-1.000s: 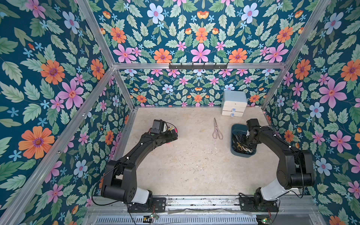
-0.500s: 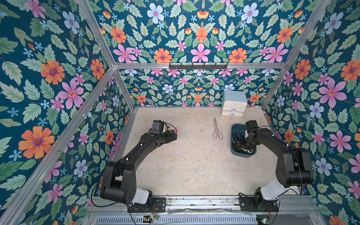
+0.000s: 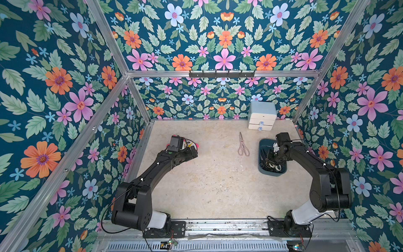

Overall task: Take the scissors out of the storage box
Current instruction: Pick up the scissors from the storage box.

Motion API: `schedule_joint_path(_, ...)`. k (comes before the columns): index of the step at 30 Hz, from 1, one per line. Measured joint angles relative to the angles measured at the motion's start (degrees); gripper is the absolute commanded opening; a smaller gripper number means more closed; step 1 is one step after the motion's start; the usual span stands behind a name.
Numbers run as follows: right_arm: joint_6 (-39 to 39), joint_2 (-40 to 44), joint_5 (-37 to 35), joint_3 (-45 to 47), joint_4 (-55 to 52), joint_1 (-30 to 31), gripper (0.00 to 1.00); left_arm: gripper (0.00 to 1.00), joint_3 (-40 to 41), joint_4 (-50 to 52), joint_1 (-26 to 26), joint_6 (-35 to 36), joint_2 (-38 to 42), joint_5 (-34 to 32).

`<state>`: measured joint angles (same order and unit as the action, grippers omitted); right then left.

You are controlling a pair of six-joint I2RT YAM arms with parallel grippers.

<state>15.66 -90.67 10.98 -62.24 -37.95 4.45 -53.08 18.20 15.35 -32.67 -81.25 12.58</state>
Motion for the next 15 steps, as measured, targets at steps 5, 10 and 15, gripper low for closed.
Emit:
schedule_joint_path(5, 1.3, 0.4, 4.9, -0.2, 0.7, 0.0, 0.00, 0.98, -0.4, 0.0, 0.0, -0.2, -0.2, -0.1)
schedule_joint_path(10, 2.9, 0.2, 8.8, 1.4, 2.4, 0.0, 0.00, 0.98, -1.1, 0.1, 0.0, -0.1, -0.2, -0.1)
schedule_joint_path(15, 5.5, 1.2, 11.4, 2.5, 3.7, 0.0, 0.00, 0.98, -1.2, 0.3, 0.0, 0.1, 0.2, -0.5)
